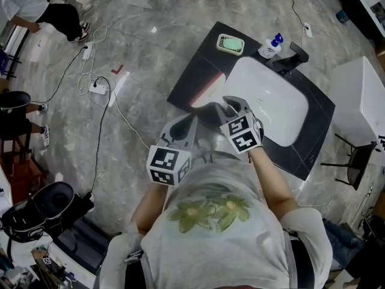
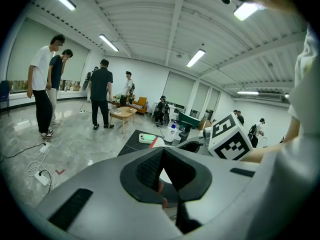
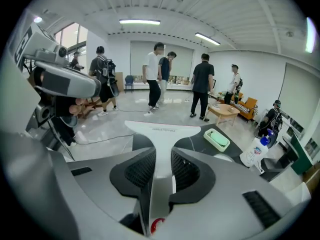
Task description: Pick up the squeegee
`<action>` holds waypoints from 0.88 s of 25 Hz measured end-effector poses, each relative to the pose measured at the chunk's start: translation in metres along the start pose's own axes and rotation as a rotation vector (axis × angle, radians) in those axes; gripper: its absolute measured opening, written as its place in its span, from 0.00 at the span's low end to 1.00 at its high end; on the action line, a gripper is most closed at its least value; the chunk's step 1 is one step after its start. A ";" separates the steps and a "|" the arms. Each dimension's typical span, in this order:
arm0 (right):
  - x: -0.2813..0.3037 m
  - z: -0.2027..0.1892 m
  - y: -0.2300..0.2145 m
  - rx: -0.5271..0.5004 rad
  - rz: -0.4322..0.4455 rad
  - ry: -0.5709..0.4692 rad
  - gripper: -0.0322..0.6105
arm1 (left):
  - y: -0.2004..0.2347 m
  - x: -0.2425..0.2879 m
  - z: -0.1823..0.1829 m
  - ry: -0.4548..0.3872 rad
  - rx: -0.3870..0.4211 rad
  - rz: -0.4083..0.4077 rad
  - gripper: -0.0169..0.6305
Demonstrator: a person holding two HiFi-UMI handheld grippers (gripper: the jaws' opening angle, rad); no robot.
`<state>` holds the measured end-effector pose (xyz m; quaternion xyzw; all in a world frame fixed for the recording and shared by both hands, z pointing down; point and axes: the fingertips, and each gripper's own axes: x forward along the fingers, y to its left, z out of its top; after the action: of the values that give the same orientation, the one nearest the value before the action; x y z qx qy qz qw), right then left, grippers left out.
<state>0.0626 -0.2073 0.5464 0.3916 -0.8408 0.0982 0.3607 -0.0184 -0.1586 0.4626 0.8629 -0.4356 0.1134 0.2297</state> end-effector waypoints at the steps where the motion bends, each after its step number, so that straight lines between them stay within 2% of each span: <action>1: -0.003 0.003 0.000 0.000 -0.005 -0.008 0.21 | -0.001 0.000 0.000 0.000 0.002 -0.002 0.04; 11: -0.040 0.031 -0.005 0.002 -0.058 -0.105 0.21 | -0.012 -0.001 0.000 0.000 0.023 -0.031 0.04; 22: -0.081 0.061 -0.002 0.007 -0.077 -0.211 0.21 | -0.028 -0.001 0.003 -0.011 0.052 -0.060 0.04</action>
<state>0.0667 -0.1889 0.4466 0.4333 -0.8580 0.0454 0.2721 0.0029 -0.1452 0.4509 0.8818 -0.4079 0.1129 0.2080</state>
